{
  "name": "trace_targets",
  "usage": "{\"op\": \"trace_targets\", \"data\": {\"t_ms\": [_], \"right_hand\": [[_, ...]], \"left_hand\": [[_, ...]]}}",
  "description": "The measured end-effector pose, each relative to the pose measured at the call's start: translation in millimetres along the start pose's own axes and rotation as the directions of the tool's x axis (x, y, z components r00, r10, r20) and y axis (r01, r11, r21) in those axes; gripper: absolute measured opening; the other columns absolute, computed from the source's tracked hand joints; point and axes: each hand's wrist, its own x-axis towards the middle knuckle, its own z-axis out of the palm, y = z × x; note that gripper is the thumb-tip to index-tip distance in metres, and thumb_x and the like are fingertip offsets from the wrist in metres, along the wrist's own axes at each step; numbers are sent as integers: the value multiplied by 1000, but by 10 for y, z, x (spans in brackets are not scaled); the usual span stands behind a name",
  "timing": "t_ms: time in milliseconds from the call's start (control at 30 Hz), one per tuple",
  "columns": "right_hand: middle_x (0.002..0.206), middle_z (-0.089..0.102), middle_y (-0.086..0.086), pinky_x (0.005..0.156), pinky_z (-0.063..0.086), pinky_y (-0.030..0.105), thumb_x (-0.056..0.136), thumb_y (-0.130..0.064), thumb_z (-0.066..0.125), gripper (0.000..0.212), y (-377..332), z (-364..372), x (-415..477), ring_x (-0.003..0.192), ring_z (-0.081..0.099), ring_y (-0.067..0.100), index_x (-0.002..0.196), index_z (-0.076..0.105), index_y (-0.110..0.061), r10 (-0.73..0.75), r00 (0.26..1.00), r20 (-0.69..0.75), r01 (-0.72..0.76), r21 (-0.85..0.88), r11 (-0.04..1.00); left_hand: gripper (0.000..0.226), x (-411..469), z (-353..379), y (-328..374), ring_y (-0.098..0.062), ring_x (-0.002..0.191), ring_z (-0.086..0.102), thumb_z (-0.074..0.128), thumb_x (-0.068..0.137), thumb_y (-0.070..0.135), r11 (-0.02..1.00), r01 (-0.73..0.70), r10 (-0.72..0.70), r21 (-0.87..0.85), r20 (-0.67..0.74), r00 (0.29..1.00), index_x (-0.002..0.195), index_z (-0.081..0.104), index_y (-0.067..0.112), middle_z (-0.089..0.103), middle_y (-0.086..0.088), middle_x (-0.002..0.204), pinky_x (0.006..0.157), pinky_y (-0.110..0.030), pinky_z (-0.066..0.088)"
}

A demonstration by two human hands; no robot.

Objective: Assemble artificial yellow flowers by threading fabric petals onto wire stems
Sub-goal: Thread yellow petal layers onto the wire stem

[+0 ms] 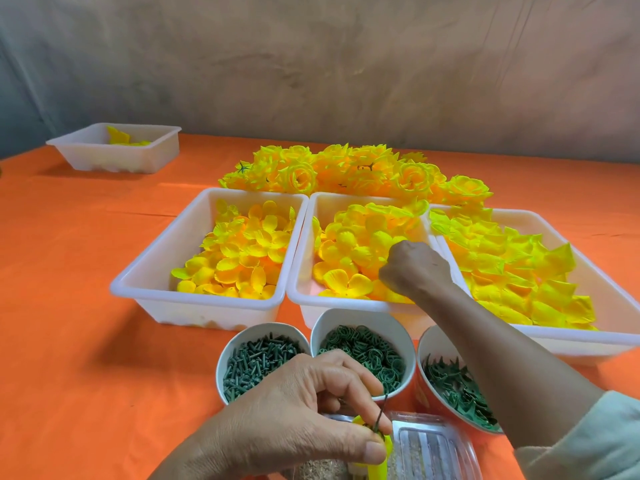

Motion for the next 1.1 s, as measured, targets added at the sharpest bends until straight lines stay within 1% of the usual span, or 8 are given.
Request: {"op": "trace_targets", "data": {"t_ms": [100,167,333,433,533,700,900,1100], "right_hand": [[92,61,14,57,31,29,78,-12,52,5,103,-151,-1,88,50,32,82,55,-14,33,999,-2,-32,132,991],[88,61,14,61,39,33,81,-9,53,6,190,-238,-14,88,54,31,82,59,-12,65,997,31,-72,397,915],[68,58,3,51,42,22,90,-10,65,13,281,-395,-253,58,52,12,78,59,-12,18,978,208,-200,909,366],[82,66,8,55,51,22,93,-7,55,6,275,-478,-386,70,61,17,92,61,-8,-74,962,263,-264,965,-1],[96,68,16,56,56,26,91,-5,46,20,245,-554,-530,72,66,22,103,62,-4,-141,945,295,-317,932,-175],[82,70,12,54,52,24,86,-3,49,17,112,-638,-825,65,66,19,91,63,-11,-284,923,259,-320,927,-196],[79,62,12,52,53,27,71,-9,61,37,12,-653,-1154,61,60,17,107,55,-5,-406,901,154,-229,963,-143],[92,65,20,67,51,37,76,-11,70,38,67,-642,-1317,73,65,27,110,59,3,-406,902,148,-200,976,-89]], "left_hand": [[23,0,-14,0,1,96,63,85,66,44,1000,0,0,2,26,1000,86,79,35,61,21,113,86,-21,47],[25,-4,-20,2,8,90,60,85,66,47,1000,-2,1,19,39,999,88,79,36,60,23,113,83,-18,44],[48,-40,-76,24,7,81,58,90,53,55,998,-44,46,-41,40,998,94,78,33,62,21,114,83,-22,47],[61,-82,-181,37,-2,83,61,87,48,67,989,-70,66,-129,-35,997,96,78,29,68,13,114,79,-20,49],[64,-83,-267,110,-12,97,68,81,56,70,967,-111,65,-231,-198,978,97,78,21,73,-2,108,75,-20,50],[41,109,-284,254,-19,93,70,81,58,46,883,-106,-124,-458,-445,887,89,77,19,76,-5,98,77,-30,47],[43,195,-147,468,-20,87,73,87,61,46,839,-100,-136,-535,-384,913,95,80,20,76,-9,103,83,-37,53],[39,227,-86,481,-23,76,73,75,60,30,865,-130,-136,-485,-474,870,92,76,7,77,-13,92,64,-31,59]]}}
